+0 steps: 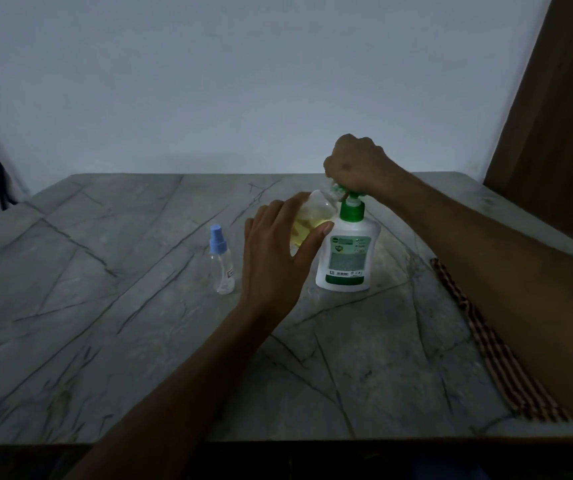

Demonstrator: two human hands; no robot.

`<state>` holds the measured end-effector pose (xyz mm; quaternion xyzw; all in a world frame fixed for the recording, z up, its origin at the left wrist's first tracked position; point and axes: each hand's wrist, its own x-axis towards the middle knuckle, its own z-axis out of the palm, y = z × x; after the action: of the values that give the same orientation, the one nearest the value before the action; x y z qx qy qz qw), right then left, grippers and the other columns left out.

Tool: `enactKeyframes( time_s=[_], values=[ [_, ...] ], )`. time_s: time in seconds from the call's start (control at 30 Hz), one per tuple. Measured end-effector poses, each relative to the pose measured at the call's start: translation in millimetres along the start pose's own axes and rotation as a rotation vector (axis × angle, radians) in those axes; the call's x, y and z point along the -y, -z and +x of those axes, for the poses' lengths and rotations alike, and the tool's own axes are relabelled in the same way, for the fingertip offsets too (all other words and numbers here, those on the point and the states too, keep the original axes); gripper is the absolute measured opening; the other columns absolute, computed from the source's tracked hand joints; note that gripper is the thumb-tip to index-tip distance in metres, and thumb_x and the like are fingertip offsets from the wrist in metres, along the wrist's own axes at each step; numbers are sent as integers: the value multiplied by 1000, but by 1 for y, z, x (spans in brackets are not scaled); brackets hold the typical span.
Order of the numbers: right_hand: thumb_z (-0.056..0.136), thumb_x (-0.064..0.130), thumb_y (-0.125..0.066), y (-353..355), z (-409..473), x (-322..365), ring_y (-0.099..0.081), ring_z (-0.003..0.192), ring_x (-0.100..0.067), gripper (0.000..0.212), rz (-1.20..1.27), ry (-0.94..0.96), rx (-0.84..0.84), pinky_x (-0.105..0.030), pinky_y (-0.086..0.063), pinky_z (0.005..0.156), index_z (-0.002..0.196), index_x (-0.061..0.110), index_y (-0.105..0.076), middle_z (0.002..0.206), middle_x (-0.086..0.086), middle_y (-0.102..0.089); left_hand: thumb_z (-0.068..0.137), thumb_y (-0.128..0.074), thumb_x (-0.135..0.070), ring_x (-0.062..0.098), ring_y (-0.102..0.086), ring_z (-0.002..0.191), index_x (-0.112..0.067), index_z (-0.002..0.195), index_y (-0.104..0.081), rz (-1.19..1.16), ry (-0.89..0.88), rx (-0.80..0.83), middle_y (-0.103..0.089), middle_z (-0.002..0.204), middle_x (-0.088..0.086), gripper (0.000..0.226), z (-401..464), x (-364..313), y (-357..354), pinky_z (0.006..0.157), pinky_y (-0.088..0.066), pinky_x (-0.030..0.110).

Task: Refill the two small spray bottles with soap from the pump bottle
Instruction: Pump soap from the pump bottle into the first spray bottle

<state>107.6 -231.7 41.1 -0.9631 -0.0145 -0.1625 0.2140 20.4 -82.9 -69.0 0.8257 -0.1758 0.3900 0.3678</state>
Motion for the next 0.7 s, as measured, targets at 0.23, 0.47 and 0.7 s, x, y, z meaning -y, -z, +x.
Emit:
enactKeyframes(
  time_s=[0.23, 0.47, 0.7],
  values=[
    [95, 18, -52, 0, -2, 0, -47, 63, -20, 27, -51, 17, 2, -30, -37, 59, 71, 12, -43, 74, -5, -51, 96, -60, -47, 0, -43, 100, -19, 132, -60, 0, -2, -5, -64, 116, 0, 47, -1, 0, 2, 87, -34, 22],
    [94, 19, -53, -5, 0, -1, -47, 65, -19, 24, -22, -15, -23, -32, -40, 66, 72, 13, -45, 77, -6, -52, 97, -61, -46, 9, -51, 105, -18, 133, -59, 12, 0, 26, -65, 119, 0, 45, -1, -2, 3, 90, -32, 20],
    [95, 17, -50, 5, -3, 4, -45, 62, -19, 27, -48, 45, -11, -30, -34, 56, 69, 12, -42, 72, -5, -49, 98, -60, -46, 11, -53, 103, -18, 133, -59, 6, -8, 14, -65, 117, 0, 45, 0, -3, 5, 90, -33, 23]
  ],
)
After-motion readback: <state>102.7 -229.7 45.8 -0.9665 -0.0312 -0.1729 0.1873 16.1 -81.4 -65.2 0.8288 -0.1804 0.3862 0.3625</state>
